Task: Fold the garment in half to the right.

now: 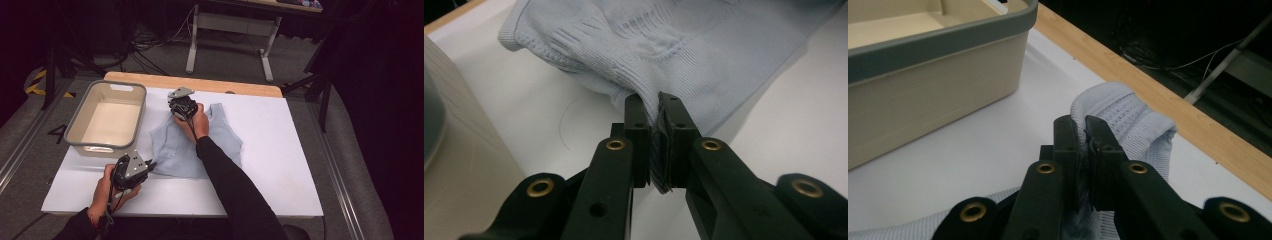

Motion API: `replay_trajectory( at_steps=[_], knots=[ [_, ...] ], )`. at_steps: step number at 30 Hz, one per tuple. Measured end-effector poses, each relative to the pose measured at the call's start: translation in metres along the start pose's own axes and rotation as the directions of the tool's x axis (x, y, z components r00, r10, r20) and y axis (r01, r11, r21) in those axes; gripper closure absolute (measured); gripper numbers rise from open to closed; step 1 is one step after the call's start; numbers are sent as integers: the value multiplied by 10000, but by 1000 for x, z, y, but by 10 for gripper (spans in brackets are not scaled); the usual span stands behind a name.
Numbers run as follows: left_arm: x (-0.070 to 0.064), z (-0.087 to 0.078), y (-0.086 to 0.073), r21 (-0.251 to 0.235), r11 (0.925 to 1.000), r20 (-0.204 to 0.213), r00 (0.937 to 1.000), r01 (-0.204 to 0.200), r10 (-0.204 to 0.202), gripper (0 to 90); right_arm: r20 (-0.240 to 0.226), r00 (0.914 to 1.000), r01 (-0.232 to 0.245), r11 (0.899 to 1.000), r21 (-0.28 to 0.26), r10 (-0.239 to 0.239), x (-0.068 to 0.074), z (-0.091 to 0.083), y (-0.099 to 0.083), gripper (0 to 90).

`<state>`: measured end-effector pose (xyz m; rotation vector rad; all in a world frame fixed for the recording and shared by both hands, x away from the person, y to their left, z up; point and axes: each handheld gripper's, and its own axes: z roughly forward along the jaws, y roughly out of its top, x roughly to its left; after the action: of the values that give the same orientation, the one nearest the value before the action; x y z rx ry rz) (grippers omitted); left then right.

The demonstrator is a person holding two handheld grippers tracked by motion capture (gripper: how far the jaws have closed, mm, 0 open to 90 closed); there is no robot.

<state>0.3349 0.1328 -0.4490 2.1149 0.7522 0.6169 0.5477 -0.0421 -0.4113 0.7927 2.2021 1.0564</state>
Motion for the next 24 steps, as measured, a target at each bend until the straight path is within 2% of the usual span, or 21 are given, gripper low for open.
replay_trajectory(
  at_steps=[5,8,12,19,23,24],
  knots=[
    [-3,-2,1,-153,9998,-85,9998,-160,159,842,28,10000,43,9999,-99,-43,0,-2,-2,852],
    [-3,-3,2,-385,9992,-58,10000,-75,73,842,28,10000,-31,9998,-212,32,0,-4,-4,853],
    [-5,-6,3,-976,9952,60,10000,-8,14,842,-21,9999,-169,9992,-357,168,-3,-6,-5,852],
    [-9,-3,9,-1061,9942,222,9995,-177,202,842,-107,9997,-205,9991,-368,202,-4,-7,-7,852],
    [-9,-2,12,-1187,9929,293,9995,-101,136,841,-100,9998,-148,9993,-357,145,-5,-7,-7,852],
    [-9,-2,12,-1343,9909,309,9995,-17,59,841,-99,9998,-167,9990,-418,163,-6,-8,-6,852]
  ],
)
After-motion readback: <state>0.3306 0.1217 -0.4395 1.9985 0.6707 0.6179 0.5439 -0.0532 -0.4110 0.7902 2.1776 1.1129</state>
